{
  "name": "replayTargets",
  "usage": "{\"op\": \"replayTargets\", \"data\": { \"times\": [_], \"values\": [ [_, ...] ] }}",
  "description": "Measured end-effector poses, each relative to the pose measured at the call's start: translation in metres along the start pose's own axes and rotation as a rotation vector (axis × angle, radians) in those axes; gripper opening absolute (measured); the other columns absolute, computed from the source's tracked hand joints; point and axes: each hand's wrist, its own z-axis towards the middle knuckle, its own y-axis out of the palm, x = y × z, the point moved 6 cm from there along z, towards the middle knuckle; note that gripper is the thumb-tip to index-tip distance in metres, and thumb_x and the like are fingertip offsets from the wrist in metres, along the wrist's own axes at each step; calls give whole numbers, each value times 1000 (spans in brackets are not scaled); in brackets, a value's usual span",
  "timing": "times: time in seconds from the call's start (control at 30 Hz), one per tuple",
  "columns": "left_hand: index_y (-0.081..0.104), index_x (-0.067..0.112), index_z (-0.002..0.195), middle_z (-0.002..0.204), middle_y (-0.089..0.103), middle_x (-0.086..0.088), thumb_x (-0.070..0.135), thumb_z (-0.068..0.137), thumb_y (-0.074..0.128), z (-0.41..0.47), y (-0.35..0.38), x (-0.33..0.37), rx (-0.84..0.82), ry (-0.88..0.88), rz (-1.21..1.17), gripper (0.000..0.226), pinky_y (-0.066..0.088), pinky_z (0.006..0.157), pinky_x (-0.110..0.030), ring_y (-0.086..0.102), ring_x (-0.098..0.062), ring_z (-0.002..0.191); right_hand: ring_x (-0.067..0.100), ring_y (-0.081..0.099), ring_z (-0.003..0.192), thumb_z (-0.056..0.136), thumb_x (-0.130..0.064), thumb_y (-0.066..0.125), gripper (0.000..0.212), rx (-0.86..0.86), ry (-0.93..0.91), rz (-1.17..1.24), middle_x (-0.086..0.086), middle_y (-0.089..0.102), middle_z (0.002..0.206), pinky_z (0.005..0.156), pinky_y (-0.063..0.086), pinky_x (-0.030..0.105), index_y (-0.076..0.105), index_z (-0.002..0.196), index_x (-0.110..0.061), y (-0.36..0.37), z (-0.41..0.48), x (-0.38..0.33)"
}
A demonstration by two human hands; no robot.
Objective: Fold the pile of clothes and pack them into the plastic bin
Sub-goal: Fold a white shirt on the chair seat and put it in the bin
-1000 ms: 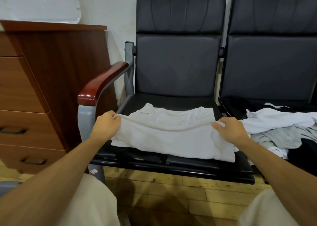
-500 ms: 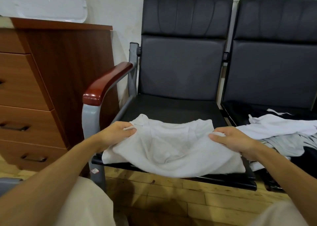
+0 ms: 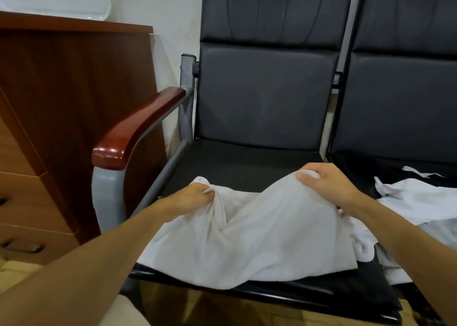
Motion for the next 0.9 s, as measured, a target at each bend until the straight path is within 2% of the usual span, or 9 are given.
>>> {"op": "replayTargets", "data": {
  "times": [0.1,0.17,0.27,0.33,0.4,0.6,0.67,0.73,0.9],
  "values": [
    [54,25,96,108,61,-1,41,90,47,24,6,-14,91,16,244,19,52,85,-37,62,-20,92,20,63,83,96,-21,53,17,24,25,-78,4,68,90,65,47,27,68,89,-16,8,17,14],
    [53,30,98,121,57,4,34,88,54,30,18,-19,31,53,439,11,46,91,-32,57,-18,108,19,61,78,94,-18,53,18,18,56,-151,7,68,87,60,43,24,67,85,-11,17,21,29],
    [52,16,121,124,39,-5,26,96,46,33,18,-11,66,108,584,27,33,97,-33,33,-28,133,15,57,74,96,-21,53,20,-66,99,-293,7,67,89,60,39,23,67,86,-10,35,20,54],
    [40,16,140,153,16,-7,29,100,40,36,9,-15,119,39,616,42,16,115,-42,1,-30,147,15,56,77,97,-23,53,21,-155,124,-385,4,66,92,64,39,24,69,92,-10,42,21,63],
    [32,21,148,161,-2,-3,33,102,36,44,4,-29,139,-56,655,48,0,119,-46,-14,-25,148,16,59,81,95,-24,54,18,-202,141,-417,3,66,92,64,43,23,67,88,-13,44,22,68],
    [22,21,151,160,13,-5,36,103,33,35,-28,-51,384,-263,466,52,-7,116,-51,3,-24,149,18,61,82,94,-28,53,16,-219,146,-541,0,64,90,78,55,36,58,79,-30,40,21,75],
    [40,15,143,150,35,-9,30,103,32,26,-41,-54,536,-233,390,44,4,118,-48,27,-27,142,18,61,82,94,-26,53,15,-205,144,-546,1,64,90,77,54,34,58,80,-28,36,18,74],
    [55,5,130,129,53,-14,25,102,38,16,-51,-50,696,-153,251,38,32,112,-45,51,-30,118,19,60,84,95,-25,54,14,-181,127,-518,2,65,92,76,52,32,60,81,-26,32,15,70],
    [65,9,111,104,64,-11,24,100,44,5,-53,-42,696,-60,-288,28,49,88,-40,59,-29,98,22,61,86,94,-23,58,10,-67,71,-405,5,67,93,79,51,35,65,87,-23,19,15,49]
  ]
}}
